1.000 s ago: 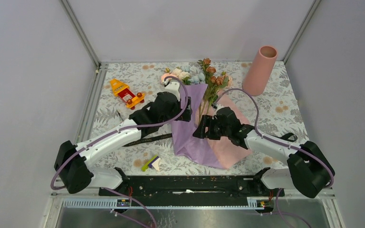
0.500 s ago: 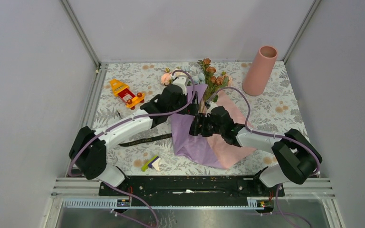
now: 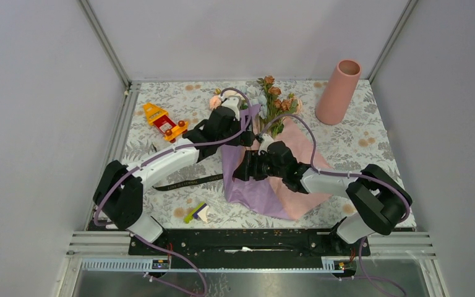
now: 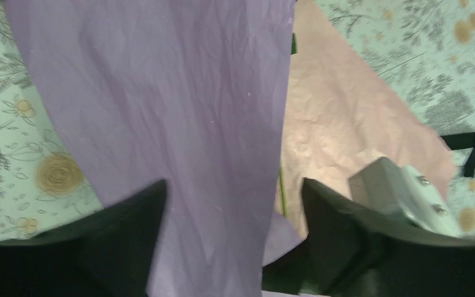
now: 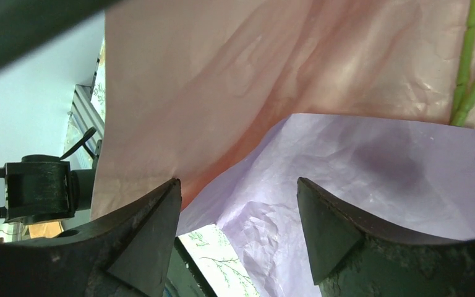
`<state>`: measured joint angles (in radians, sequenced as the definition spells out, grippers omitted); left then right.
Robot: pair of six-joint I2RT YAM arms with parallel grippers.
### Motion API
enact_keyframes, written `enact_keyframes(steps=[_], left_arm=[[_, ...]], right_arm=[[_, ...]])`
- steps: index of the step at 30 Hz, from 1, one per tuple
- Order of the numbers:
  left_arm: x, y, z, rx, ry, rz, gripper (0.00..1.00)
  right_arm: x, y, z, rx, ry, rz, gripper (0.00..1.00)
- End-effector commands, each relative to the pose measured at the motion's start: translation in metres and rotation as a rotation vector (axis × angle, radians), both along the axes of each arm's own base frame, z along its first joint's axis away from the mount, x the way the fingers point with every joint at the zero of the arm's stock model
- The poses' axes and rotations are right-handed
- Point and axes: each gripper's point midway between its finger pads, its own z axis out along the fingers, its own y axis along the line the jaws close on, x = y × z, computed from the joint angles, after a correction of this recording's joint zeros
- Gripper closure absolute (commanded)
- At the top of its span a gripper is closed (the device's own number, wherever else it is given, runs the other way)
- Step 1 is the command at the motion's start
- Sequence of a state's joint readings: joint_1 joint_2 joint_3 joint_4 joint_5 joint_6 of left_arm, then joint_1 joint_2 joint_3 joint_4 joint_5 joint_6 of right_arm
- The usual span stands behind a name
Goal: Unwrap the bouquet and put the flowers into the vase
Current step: Unfold the wrapping paper at the center of the board.
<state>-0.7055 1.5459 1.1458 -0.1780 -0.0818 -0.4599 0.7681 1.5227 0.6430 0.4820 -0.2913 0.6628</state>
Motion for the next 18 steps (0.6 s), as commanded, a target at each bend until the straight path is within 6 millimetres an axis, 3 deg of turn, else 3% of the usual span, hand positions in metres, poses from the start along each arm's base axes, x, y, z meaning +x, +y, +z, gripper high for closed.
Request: enact_keyframes(steps=[1, 6, 8, 12, 18], left_arm=[[0.012, -0.008, 0.011, -0.027, -0.04, -0.02, 0.35], [0.012, 0.004, -0.001, -0.024, -0.012, 0.001, 0.87], [0.012, 0.017, 0.0, -0.019, -0.021, 0.047, 1.0], [0.008, 0.052, -0.001, 0.0, -0.038, 0.147, 1.0], [-0.008, 0.105, -0.027, 0.019, -0.001, 0.261, 1.0]], right_arm=[[0.008, 0.015, 0.025, 0.048, -0.081, 0.02, 0.25], [0.01, 0.006, 0.025, 0.014, -0.098, -0.011, 0.26], [0.011, -0.002, 0.024, -0.017, -0.106, -0.038, 0.25], [0.013, -0.022, 0.01, -0.132, -0.082, -0.102, 0.25], [0.008, -0.032, -0.018, -0.282, -0.05, -0.135, 0.31]])
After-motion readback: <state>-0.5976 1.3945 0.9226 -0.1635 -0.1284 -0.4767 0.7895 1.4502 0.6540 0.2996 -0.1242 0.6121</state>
